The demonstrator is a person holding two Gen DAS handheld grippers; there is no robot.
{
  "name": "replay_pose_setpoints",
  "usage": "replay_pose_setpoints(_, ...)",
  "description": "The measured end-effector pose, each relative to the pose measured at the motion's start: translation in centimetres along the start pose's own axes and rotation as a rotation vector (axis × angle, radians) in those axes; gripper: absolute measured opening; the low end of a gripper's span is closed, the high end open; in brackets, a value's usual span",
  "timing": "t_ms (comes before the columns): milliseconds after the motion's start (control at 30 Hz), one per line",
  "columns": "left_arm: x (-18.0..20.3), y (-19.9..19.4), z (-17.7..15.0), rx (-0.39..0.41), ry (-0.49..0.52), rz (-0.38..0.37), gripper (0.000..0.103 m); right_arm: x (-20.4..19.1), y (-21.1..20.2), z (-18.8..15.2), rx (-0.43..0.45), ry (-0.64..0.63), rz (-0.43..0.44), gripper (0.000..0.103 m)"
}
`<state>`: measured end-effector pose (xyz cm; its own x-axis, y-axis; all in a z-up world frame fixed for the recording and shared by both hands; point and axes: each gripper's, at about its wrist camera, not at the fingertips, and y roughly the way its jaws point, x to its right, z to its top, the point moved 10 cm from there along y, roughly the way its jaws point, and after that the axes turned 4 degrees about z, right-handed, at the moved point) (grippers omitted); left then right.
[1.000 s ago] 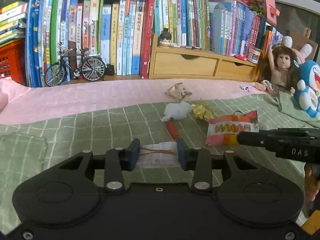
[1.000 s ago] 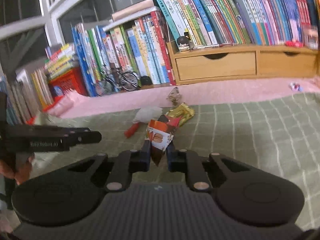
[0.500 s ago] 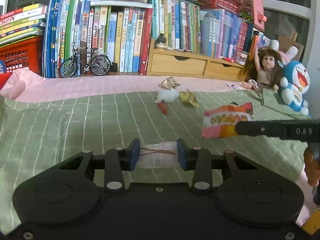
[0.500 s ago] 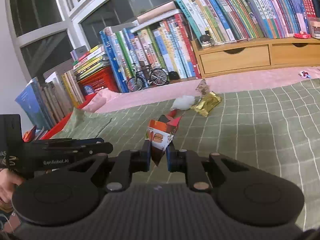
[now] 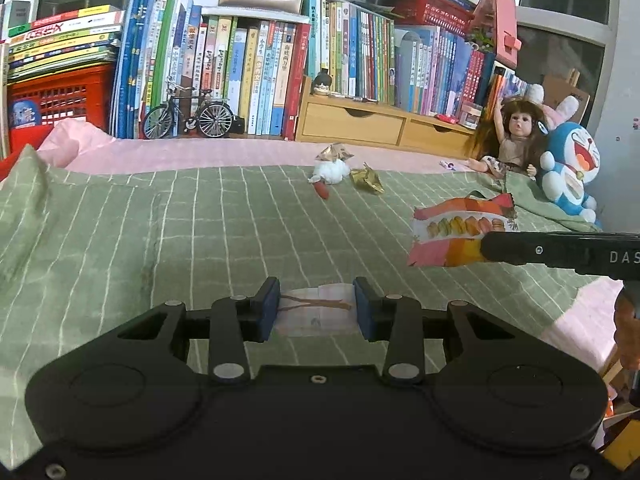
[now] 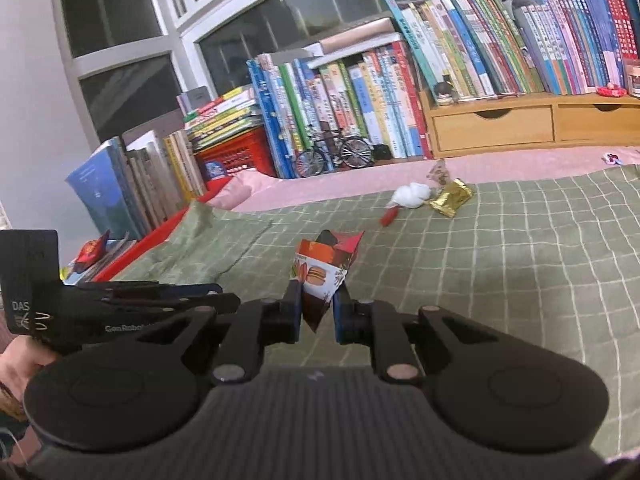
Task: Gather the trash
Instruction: 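Lift both held packets and carry them down past the bed edge toward the bin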
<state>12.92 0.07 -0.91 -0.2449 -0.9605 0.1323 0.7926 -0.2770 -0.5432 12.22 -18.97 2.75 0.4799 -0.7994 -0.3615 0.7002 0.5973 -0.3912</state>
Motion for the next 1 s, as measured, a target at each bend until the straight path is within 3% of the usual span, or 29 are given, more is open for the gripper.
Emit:
replay_pose_setpoints(400,1.6,-5.4,-1.6,0.029,0.009,-0.04,0.038,-4.0,-2.6,-1.9,0.024,-0.006,0.028,0.019)
replay_pose_setpoints(667,3.6,-8.7,-4.4,0.019,0.021,-0.083,0.038,-6.3,-4.9,-5.0,0.022,0.027,0.054,0.019)
replay_pose_setpoints(1000,4.1,-12.1,-8.0,-0.009,0.053,-0.086,0.038,-8.3,-8.0,-8.1,0.027,0.038,0.071,0.019)
